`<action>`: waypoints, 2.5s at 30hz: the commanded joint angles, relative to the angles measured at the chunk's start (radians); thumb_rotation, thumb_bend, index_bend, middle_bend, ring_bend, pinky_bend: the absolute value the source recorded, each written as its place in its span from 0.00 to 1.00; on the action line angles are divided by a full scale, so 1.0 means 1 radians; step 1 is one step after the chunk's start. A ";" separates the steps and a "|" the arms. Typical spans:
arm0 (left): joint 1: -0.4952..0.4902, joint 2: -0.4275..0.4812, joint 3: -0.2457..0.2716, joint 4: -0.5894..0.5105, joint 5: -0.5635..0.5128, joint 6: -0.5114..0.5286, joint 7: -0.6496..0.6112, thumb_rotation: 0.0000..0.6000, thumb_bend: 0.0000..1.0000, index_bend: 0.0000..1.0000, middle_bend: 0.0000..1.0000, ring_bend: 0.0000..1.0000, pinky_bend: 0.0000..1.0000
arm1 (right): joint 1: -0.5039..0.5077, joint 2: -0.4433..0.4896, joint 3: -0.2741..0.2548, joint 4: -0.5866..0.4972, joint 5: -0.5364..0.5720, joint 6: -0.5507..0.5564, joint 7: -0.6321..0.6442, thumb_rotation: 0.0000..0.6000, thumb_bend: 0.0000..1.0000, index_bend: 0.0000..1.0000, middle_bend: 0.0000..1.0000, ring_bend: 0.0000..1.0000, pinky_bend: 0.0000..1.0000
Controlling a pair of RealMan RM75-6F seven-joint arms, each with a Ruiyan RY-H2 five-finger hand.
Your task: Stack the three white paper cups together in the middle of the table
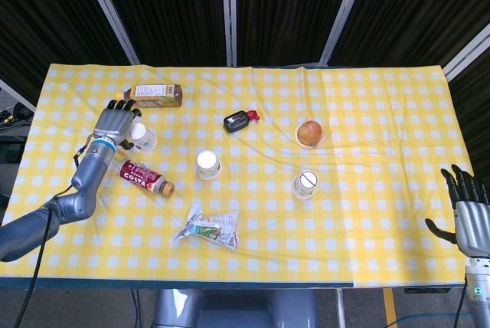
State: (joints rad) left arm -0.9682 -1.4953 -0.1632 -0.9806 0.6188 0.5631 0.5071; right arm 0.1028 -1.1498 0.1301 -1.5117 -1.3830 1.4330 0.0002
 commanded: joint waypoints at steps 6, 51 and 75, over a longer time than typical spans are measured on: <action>-0.006 -0.022 0.010 0.020 0.013 0.007 -0.037 1.00 0.28 0.43 0.00 0.00 0.00 | -0.003 0.002 0.003 -0.002 0.004 0.006 0.001 1.00 0.09 0.01 0.00 0.00 0.00; -0.053 0.179 -0.028 -0.652 0.176 0.289 0.003 1.00 0.28 0.39 0.00 0.00 0.00 | -0.021 0.028 -0.001 -0.028 -0.036 0.050 0.056 1.00 0.09 0.01 0.00 0.00 0.00; 0.059 0.172 0.042 -0.717 0.322 0.506 -0.070 1.00 0.26 0.00 0.00 0.00 0.00 | -0.018 0.031 -0.003 -0.024 -0.015 0.022 0.054 1.00 0.09 0.01 0.00 0.00 0.00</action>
State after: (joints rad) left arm -0.9954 -1.3583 -0.1554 -1.6263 0.8108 0.9343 0.4766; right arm 0.0833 -1.1167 0.1272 -1.5384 -1.4001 1.4572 0.0563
